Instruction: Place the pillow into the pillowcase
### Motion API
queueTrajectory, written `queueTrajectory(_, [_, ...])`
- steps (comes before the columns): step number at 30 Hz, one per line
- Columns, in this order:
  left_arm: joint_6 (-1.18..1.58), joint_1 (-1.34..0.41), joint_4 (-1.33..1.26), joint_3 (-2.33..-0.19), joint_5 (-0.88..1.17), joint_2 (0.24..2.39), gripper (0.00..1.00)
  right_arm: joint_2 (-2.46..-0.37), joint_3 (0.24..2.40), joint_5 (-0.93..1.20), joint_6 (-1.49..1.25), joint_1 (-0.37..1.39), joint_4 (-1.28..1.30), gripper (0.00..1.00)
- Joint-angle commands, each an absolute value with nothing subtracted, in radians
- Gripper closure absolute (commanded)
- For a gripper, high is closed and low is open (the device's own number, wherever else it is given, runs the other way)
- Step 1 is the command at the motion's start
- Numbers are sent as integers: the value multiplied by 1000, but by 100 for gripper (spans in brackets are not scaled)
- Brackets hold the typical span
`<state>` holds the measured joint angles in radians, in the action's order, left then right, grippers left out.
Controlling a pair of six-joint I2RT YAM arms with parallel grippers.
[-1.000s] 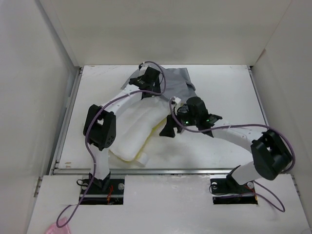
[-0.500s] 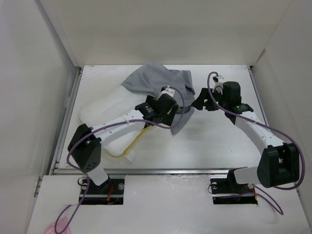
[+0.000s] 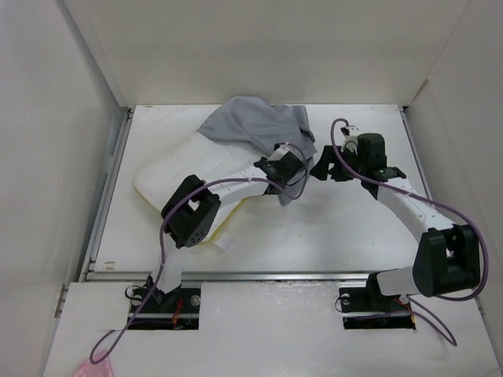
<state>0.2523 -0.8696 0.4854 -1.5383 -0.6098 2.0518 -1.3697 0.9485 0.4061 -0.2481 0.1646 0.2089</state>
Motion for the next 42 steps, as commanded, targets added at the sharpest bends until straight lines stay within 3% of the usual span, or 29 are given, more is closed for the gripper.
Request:
queueTrajectory(1, [255,-836,457,-1612,-649,2081,86,-1367,921,370,-195,161,158,18])
queueTrajectory(2, [283,-822,495,-1658,-667,2091,100,-1377,920,335,-195,161,147,18])
queueTrajectory(6, [272,-822,491,-1686,-770,2048,100,-1416,911,269,-186,176,95,18])
queueTrajectory(10, [207,-822,439,-1675,-749,1903,100,-1518,1011,175,-153,245,19,22])
queueTrajectory(17, [152,-822,448,-1695,-707,1809,100,-1681,1254,236,-153,255,-44,34])
queueTrajectory(25, [152,-822,476,-1732,-716,1809,100,-1890,1477,310,-186,255,-31,36])
queueTrajectory(27, [152,-822,476,-1755,-716,1818,100,-1910,1503,289,-202,255,-43,50])
queueTrajectory(28, [152,-822,476,-1755,-716,1818,100,-1920,1540,273,-216,255,-43,69])
queueTrajectory(30, [152,-822,476,-1764,-716,1818,100,-1940,1581,262,-216,255,0,100])
queueTrajectory(32, [152,-822,462,-1775,-726,1818,100,-1928,1598,299,-216,255,37,100])
queueTrajectory(36, [153,-822,440,-1851,-701,1917,100,-1792,1438,402,-204,288,37,100])
queueTrajectory(42, [192,-822,540,-2120,-666,2126,100,-1608,1299,478,-69,489,175,100])
